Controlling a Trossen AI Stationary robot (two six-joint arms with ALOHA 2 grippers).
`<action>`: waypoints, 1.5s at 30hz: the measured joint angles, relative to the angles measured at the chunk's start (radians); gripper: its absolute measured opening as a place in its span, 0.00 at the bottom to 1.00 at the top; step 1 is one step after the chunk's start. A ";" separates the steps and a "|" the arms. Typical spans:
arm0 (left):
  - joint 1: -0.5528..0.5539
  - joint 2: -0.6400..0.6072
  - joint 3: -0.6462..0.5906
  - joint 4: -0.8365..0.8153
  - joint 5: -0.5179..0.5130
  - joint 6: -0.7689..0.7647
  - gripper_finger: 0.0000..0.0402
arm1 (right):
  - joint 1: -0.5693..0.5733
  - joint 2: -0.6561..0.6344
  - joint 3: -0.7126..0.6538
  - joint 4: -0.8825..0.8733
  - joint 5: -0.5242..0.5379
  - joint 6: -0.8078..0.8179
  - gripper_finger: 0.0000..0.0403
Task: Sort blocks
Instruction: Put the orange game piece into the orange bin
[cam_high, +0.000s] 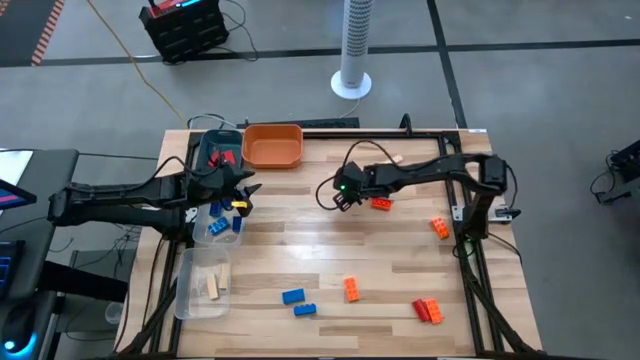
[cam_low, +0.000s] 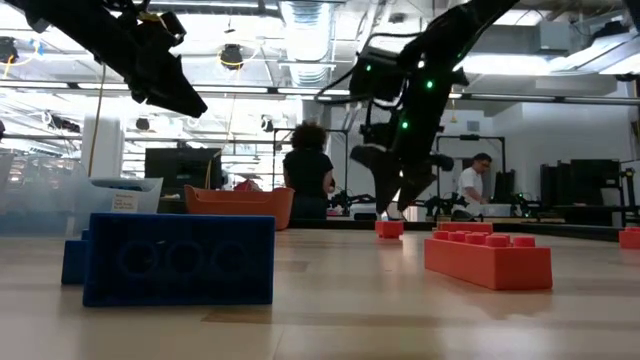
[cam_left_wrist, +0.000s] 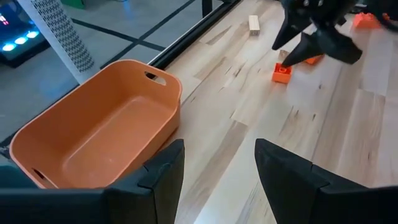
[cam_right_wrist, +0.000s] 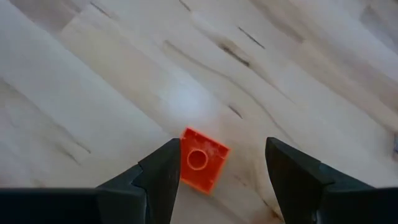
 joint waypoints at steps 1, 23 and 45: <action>0.000 0.000 0.000 -0.001 0.000 0.000 0.48 | 0.002 0.012 0.000 0.008 0.003 0.008 0.59; 0.000 0.000 0.000 -0.077 0.003 -0.003 0.48 | 0.030 0.083 0.001 -0.061 -0.051 0.051 0.59; -0.048 0.000 -0.073 -0.063 0.267 0.211 0.48 | 0.149 0.008 0.051 0.107 -0.038 -0.158 0.29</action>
